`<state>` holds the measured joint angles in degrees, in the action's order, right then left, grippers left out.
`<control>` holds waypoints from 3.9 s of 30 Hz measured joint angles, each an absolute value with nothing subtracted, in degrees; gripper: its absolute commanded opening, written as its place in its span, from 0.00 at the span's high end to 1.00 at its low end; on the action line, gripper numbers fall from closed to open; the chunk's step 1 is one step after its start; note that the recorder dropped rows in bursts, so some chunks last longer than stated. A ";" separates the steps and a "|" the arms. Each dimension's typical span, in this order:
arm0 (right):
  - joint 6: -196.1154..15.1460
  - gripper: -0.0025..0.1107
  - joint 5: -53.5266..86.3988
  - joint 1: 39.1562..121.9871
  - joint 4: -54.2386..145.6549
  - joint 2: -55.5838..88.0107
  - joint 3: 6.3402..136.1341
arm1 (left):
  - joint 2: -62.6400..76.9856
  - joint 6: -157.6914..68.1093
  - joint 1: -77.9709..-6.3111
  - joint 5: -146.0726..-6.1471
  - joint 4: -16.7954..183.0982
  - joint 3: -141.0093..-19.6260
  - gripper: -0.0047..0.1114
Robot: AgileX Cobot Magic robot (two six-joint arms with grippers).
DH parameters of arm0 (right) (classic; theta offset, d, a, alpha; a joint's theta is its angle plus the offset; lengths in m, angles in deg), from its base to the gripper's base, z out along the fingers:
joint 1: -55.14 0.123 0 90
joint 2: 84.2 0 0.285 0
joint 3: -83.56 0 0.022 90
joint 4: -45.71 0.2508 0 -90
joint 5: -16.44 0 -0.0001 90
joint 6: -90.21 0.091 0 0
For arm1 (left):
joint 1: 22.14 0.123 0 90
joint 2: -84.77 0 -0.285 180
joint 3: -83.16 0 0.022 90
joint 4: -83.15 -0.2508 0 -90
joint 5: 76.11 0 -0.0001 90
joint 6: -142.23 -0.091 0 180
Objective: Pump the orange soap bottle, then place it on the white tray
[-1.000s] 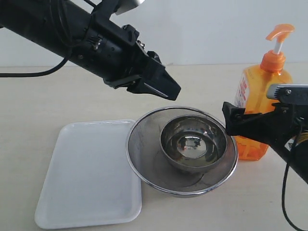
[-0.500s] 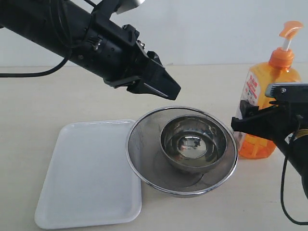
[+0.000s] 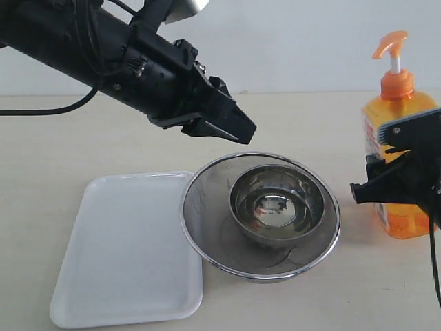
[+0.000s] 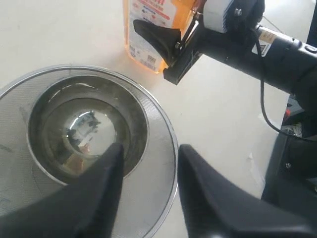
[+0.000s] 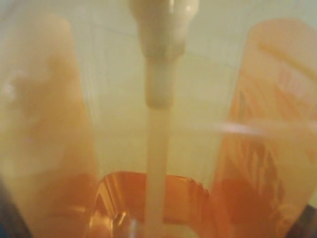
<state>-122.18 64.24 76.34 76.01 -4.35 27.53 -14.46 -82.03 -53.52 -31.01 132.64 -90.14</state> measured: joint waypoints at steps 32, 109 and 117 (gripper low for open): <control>-136.60 0.96 76.57 91.69 90.77 -7.42 24.56 | -14.46 -83.38 -53.52 -26.06 134.50 -90.14 0.66; -136.10 0.96 75.22 91.69 86.18 -7.42 24.56 | -28.34 -87.89 -58.04 -28.69 143.51 -104.52 0.72; -136.10 0.96 75.22 91.69 86.07 -7.42 24.56 | -28.34 -86.78 -57.41 -29.99 142.77 -104.52 0.72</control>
<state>-136.10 75.22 91.69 86.07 -7.42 24.56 -28.34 -86.78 -57.41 -29.99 142.77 -104.52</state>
